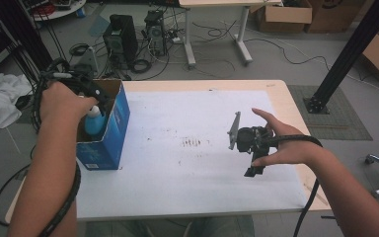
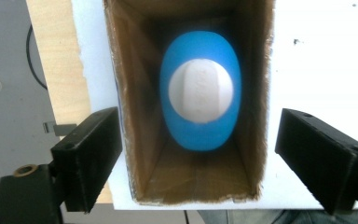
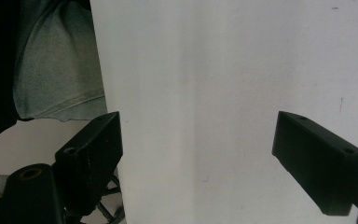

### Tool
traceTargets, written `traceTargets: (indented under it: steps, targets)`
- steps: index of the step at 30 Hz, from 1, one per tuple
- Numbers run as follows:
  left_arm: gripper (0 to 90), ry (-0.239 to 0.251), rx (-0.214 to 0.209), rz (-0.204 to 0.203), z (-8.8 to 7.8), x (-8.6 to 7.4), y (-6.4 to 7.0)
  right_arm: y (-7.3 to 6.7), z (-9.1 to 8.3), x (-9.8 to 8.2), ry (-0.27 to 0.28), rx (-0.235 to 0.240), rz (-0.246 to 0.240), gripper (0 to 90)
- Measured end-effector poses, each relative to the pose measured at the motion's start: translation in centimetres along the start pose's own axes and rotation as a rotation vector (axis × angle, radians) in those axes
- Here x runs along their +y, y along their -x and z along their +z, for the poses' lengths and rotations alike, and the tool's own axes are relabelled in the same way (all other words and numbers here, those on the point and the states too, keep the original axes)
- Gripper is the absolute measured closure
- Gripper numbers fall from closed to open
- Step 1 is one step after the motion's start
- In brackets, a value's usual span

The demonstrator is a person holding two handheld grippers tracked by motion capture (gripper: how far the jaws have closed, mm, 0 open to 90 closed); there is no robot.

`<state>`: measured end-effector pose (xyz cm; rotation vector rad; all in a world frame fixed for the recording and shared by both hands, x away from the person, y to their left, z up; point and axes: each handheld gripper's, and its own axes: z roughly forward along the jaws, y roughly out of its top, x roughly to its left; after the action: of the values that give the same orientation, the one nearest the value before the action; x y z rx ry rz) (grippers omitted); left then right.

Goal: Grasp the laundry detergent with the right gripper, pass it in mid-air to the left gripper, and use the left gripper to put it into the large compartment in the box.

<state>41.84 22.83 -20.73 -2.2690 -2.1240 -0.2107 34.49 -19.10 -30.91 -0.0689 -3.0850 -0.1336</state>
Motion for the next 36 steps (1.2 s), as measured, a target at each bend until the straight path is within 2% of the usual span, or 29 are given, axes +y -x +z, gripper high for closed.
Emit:
traceTargets:
  steps: [2, 8, 10, 14, 21, 26, 28, 32, 36]
  targets:
    - [13.2, 0.006, 0.008, 0.007, -0.7, 0.0, 0.1, 0.0, 0.0, 0.0, -0.004, 0.004, -0.004, 15.8]
    - [11.3, 0.012, -0.009, 0.035, -2.2, 0.0, 0.2, 0.0, -0.2, 0.3, -0.001, -0.003, -0.006, 15.8]
    - [7.0, 0.002, -0.015, 0.043, -2.4, 0.0, 0.5, 0.0, -0.2, 0.3, 0.005, -0.004, -0.006, 15.8]
    - [5.5, 0.001, -0.035, 0.078, -2.6, 0.0, 1.2, 0.0, -0.1, 0.5, 0.004, 0.000, -0.006, 15.8]
    - [2.3, 0.012, -0.042, 0.129, -2.9, 0.1, 2.8, 0.1, -0.1, 0.4, 0.007, 0.004, -0.002, 15.8]
    - [1.7, 0.029, -0.037, 0.183, -3.6, 0.2, 4.0, 0.1, -0.1, 0.3, 0.004, 0.005, -0.001, 15.8]
    - [0.1, 0.043, -0.035, 0.216, -3.9, 0.2, 4.5, 0.2, -0.2, 0.2, 0.003, 0.008, 0.001, 15.8]
    - [0.1, 0.054, -0.042, 0.262, -4.2, 0.2, 5.4, 0.2, -0.2, 0.2, 0.003, 0.010, 0.004, 15.8]
    - [0.1, 0.068, -0.066, 0.315, -4.3, 0.1, 6.3, 0.3, -0.2, 0.1, 0.004, 0.014, 0.007, 15.8]
